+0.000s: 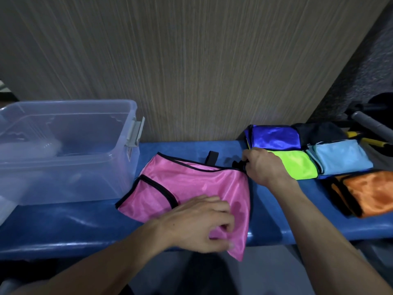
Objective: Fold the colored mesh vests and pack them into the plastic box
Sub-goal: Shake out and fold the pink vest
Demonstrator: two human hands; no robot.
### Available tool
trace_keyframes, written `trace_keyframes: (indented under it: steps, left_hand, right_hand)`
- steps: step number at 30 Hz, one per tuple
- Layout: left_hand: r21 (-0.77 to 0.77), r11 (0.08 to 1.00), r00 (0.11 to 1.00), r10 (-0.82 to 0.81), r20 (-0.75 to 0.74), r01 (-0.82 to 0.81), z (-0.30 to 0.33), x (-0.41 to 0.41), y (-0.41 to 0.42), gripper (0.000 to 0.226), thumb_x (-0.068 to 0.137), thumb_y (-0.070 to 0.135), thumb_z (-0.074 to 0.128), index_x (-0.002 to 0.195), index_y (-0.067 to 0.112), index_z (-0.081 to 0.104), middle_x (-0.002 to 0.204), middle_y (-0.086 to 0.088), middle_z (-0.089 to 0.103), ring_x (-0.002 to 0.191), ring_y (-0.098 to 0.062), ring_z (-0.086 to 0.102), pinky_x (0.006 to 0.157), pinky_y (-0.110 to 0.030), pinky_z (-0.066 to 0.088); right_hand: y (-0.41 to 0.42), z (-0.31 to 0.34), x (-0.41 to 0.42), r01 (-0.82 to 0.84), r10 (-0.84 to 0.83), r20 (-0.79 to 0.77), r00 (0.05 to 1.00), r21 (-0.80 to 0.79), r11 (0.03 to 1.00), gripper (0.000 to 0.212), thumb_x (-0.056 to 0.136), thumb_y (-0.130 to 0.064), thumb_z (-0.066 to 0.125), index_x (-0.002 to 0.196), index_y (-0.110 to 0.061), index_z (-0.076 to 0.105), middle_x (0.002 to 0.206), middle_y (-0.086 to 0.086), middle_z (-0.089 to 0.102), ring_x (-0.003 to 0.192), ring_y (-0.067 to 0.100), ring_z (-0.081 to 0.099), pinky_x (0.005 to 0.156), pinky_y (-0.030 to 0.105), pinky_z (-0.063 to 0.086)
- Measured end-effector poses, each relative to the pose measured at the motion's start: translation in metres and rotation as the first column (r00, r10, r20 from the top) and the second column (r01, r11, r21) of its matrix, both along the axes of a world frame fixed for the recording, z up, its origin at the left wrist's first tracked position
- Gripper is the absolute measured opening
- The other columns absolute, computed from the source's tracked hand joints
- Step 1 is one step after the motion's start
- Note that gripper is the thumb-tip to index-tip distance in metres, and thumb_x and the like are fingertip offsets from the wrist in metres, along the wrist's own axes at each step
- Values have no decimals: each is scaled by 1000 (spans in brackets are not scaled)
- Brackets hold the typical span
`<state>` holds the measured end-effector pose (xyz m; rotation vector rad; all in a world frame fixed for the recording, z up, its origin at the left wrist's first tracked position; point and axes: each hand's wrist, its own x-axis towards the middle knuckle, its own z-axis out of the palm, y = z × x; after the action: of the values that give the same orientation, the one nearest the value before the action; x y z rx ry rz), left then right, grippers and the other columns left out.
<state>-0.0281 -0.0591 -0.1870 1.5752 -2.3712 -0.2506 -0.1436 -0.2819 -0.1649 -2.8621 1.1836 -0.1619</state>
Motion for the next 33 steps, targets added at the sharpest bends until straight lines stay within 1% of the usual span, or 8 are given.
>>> trace_keyframes:
  steps: [5, 8, 11, 15, 18, 22, 28, 33]
  left_hand:
    - [-167, 937, 949, 314, 12, -308, 2, 44, -15, 13, 100, 41, 53, 103, 32, 62, 100, 18, 55, 93, -2, 47, 88, -27, 46]
    - [-211, 837, 862, 503, -63, -504, 0, 74, -27, 19, 100, 34, 55, 117, 28, 63, 109, 13, 57, 99, -10, 50, 90, -33, 45]
    - [-175, 788, 800, 600, 4, -590, -7, 92, -38, 28, 101, 37, 58, 127, 28, 62, 117, 6, 53, 106, -17, 47, 91, -38, 42]
    - [-213, 781, 788, 612, 71, -587, -13, 95, -49, 11, 98, 31, 61, 106, 25, 67, 107, 4, 51, 99, -20, 48, 78, -35, 34]
    - [-295, 744, 769, 638, 44, -600, -12, 97, -57, 6, 99, 24, 58, 96, 20, 62, 103, 3, 51, 93, -22, 47, 78, -41, 42]
    - [-231, 819, 825, 557, 96, -526, -13, 95, -61, 24, 96, 44, 63, 113, 26, 63, 120, 5, 49, 106, -20, 44, 84, -34, 31]
    - [-221, 726, 730, 679, 81, -651, -12, 96, -67, 14, 99, 35, 60, 108, 24, 63, 121, 4, 52, 106, -22, 46, 83, -35, 32]
    - [-235, 760, 781, 624, 3, -606, 3, 73, -56, 26, 94, 19, 58, 119, 21, 59, 125, 4, 49, 111, -24, 47, 90, -37, 38]
  right_hand:
    - [1, 5, -10, -230, 191, 180, 965, 229, 946, 21, 96, -39, 64, 90, -20, 71, 88, -2, 67, 82, 18, 64, 74, 36, 52]
    - [7, 2, -8, -270, 234, 168, 958, 243, 932, 15, 91, -35, 73, 90, -19, 71, 90, -4, 65, 83, 15, 62, 78, 33, 51]
    - [10, -1, -4, -231, 198, 156, 968, 232, 945, 11, 90, -27, 74, 87, -19, 68, 87, -5, 66, 82, 17, 62, 78, 36, 53]
    - [12, 1, -1, -183, 145, 175, 974, 221, 958, 7, 91, -26, 71, 87, -19, 70, 85, -5, 70, 81, 17, 65, 76, 36, 54]
    - [12, 2, 0, -102, 79, 113, 990, 219, 970, 10, 92, -24, 63, 82, -24, 67, 87, -2, 71, 84, 22, 65, 76, 39, 56]
    - [15, 1, 3, -24, 6, 87, 996, 209, 978, 21, 90, -21, 56, 70, -28, 53, 94, 0, 64, 87, 26, 62, 69, 33, 46]
    - [30, 0, 5, 20, -35, 111, 993, 126, 992, 7, 93, -24, 58, 89, -18, 57, 106, 4, 57, 93, 31, 60, 70, 34, 43]
    - [48, 6, -15, 110, -144, 281, 949, 134, 985, 30, 92, -38, 68, 93, -12, 54, 93, 7, 64, 86, 36, 61, 66, 37, 42]
